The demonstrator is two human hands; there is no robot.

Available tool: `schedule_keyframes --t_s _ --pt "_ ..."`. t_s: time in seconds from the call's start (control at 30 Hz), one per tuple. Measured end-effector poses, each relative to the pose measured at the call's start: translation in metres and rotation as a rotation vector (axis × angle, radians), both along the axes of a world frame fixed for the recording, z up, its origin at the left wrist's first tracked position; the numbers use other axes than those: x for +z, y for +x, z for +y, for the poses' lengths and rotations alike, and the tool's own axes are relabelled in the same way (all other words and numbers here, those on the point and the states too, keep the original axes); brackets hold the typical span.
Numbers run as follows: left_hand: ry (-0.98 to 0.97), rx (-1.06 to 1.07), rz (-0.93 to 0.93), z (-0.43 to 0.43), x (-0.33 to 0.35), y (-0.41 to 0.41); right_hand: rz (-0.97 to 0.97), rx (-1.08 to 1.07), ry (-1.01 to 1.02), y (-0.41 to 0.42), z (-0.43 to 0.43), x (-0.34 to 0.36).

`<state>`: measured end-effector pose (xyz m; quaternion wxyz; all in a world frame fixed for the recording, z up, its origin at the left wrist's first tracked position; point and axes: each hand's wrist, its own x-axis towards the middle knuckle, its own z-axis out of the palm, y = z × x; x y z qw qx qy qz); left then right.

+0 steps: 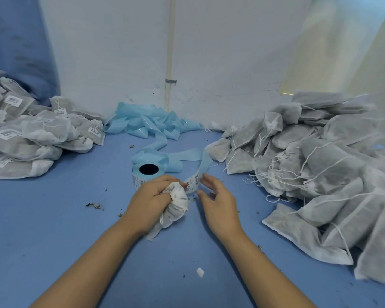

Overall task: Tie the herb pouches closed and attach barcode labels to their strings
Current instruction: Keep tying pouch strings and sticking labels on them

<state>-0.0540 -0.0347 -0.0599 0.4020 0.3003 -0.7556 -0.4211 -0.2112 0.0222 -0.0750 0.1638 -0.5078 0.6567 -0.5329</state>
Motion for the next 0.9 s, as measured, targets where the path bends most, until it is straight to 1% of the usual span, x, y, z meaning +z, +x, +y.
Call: schedule_keyframes --t_s 0.13,0.33,0.5,0.73,0.8,0.9 --pt "0.021 -0.031 0.027 0.0006 0.0011 -0.0020 -0.002 0.085 0.016 0.0014 -0.0005 0.0008" --pt "0.011 -0.030 0.022 0.0005 0.0007 -0.0030 -0.004 0.098 0.005 0.0021 -0.0012 0.0004" --pt "0.013 -0.029 0.010 0.0011 0.0010 -0.0021 -0.131 0.070 -0.022 0.0010 -0.0011 0.0004" --pt "0.013 -0.012 0.003 0.0006 0.0007 -0.0026 -0.221 0.040 -0.053 -0.0005 -0.0009 0.0018" --pt "0.019 -0.003 0.002 -0.0002 -0.0003 -0.0030 -0.272 0.007 -0.078 -0.0014 -0.0009 0.0020" --pt "0.038 0.019 0.016 -0.0005 -0.0009 -0.0031 -0.352 -0.139 -0.170 -0.0037 0.0000 0.0014"
